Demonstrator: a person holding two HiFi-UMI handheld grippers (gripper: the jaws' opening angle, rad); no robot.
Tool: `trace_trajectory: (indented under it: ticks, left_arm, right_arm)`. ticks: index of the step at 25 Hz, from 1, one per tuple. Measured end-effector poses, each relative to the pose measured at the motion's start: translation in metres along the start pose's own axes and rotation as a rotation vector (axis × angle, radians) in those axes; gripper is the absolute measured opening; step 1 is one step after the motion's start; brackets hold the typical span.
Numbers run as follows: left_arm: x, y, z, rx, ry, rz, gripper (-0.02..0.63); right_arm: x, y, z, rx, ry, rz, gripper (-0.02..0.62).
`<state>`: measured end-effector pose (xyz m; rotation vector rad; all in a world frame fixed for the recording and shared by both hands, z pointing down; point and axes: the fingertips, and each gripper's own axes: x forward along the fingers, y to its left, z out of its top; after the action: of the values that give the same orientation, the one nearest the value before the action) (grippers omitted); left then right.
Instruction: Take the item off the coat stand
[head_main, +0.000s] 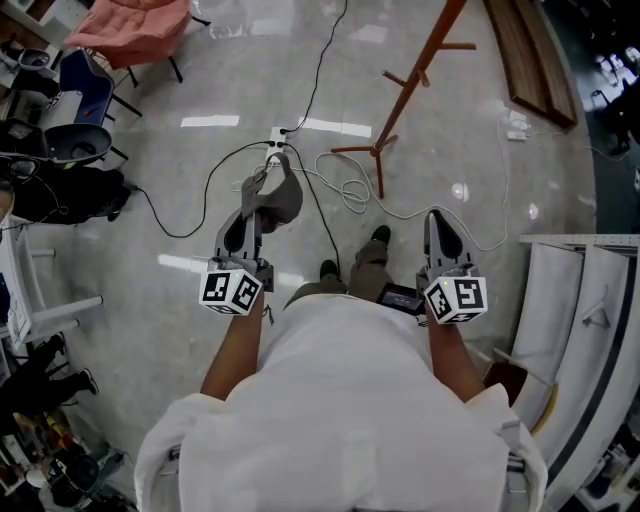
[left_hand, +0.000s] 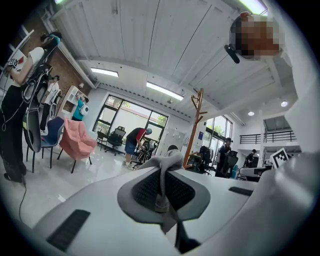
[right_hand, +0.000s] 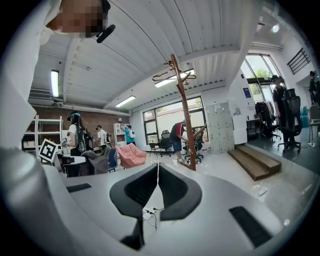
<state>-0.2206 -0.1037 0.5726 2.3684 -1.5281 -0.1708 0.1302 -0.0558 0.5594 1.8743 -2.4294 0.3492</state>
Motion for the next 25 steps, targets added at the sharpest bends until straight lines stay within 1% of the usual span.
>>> trace_trajectory:
  ticks: [6,12,17,21,25]
  left_arm:
    - [-0.001,-0.026,-0.004,0.013,-0.015,-0.014,0.021]
    - [-0.001,-0.036,0.005,0.012,-0.019,-0.034,0.021]
    - [0.009,-0.047,0.002,0.000,-0.007,-0.079,0.021]
    - [0.023,-0.055,0.004,-0.004,0.004,-0.129,0.021]
    - [0.033,-0.073,0.002,-0.009,0.012,-0.183,0.021]
  right_arm:
    - [-0.012,-0.010,-0.008,0.008,-0.007,0.033,0.025]
    - [-0.022,-0.013,0.004,0.004,-0.032,0.018,0.025]
    - [-0.038,-0.022,0.008,-0.003,-0.044,-0.016,0.025]
    - [-0.046,-0.026,0.014,-0.004,-0.057,-0.051,0.025]
    - [-0.061,-0.033,0.012,-0.003,-0.058,-0.086,0.025]
